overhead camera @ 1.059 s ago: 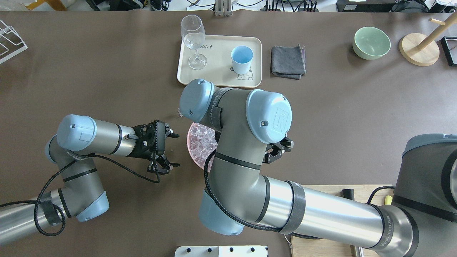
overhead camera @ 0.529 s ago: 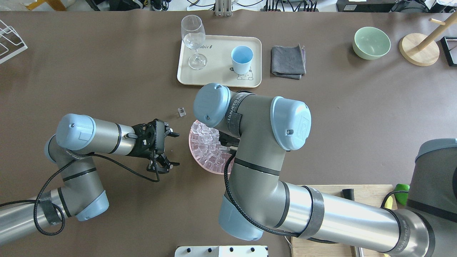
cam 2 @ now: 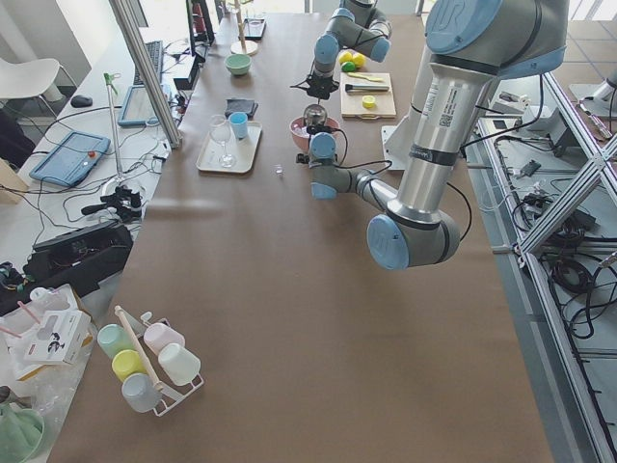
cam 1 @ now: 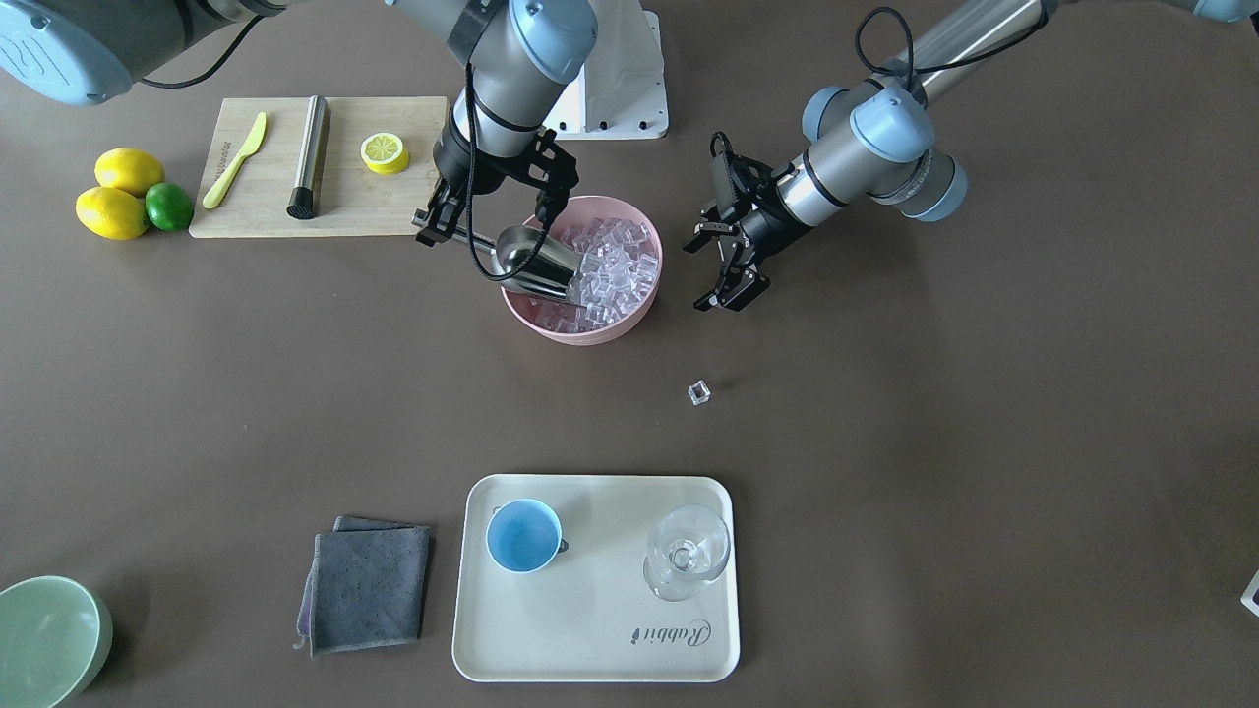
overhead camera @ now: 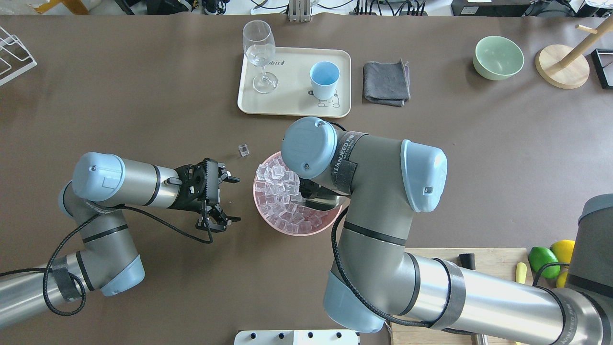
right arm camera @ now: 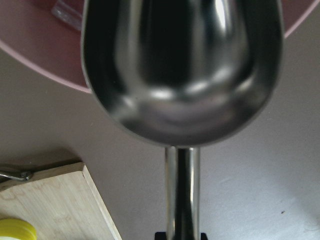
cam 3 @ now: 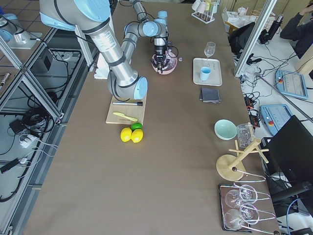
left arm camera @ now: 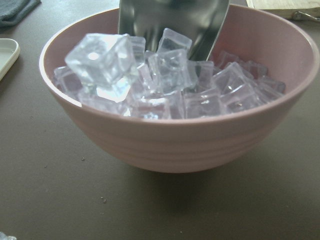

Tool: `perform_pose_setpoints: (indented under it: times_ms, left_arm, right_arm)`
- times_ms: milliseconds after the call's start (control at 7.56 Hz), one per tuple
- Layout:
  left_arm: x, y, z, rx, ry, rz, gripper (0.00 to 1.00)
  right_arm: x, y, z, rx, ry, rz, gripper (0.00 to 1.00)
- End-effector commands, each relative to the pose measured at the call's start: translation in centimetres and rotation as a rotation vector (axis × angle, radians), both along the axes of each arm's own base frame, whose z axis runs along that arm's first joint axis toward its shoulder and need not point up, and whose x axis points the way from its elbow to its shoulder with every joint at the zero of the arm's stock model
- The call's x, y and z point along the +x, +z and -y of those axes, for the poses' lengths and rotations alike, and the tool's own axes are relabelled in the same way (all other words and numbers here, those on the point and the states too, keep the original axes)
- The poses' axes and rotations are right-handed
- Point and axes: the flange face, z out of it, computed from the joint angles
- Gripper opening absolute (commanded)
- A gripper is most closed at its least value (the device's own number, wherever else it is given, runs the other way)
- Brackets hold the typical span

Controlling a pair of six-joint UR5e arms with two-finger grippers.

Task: Put ice in cup with scoop
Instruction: 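Push the scoop through the ice cubes with the right gripper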

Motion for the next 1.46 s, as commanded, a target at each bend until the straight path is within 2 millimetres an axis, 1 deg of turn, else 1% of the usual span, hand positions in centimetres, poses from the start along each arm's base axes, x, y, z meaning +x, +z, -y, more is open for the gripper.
perform_pose_setpoints:
  times_ms: [0,265,397,529,662,794,1059,1191,1324]
  left_arm:
    - [0.0,0.0,0.0,-0.002,-0.001,-0.001,0.98]
    - [-0.1,-0.2,0.2,-0.013,-0.005,-0.005,0.98]
    - [-0.1,-0.3,0.2,-0.029,-0.007,-0.008,0.99]
    - [0.0,-0.3,0.1,-0.029,-0.006,-0.008,0.98]
    - [-0.1,-0.2,0.2,-0.030,-0.007,-0.007,0.98]
    - [0.0,-0.2,0.1,-0.030,-0.006,-0.007,0.99]
    - [0.0,0.0,0.2,-0.032,-0.007,-0.001,0.99]
    - [0.2,0.2,0.1,-0.034,-0.004,0.001,0.98]
    - [0.2,0.2,0.1,-0.034,-0.006,0.001,0.99]
  right_arm:
    - [0.3,0.9,-0.1,0.031,-0.004,0.061,0.00]
    - [0.2,1.7,-0.1,0.055,-0.026,0.095,0.00]
    - [0.5,1.5,-0.2,0.061,-0.034,0.107,0.00]
    - [1.5,1.9,-0.7,0.081,-0.057,0.134,0.00]
    - [1.6,2.8,-0.8,0.096,-0.061,0.167,0.00]
    - [1.5,2.9,-0.8,0.096,-0.074,0.171,0.00]
    - [1.7,2.6,-0.9,0.102,-0.090,0.180,0.00]
    - [1.6,2.0,-1.0,0.104,-0.096,0.190,0.00]
    - [1.7,1.9,-0.9,0.112,-0.123,0.190,0.00]
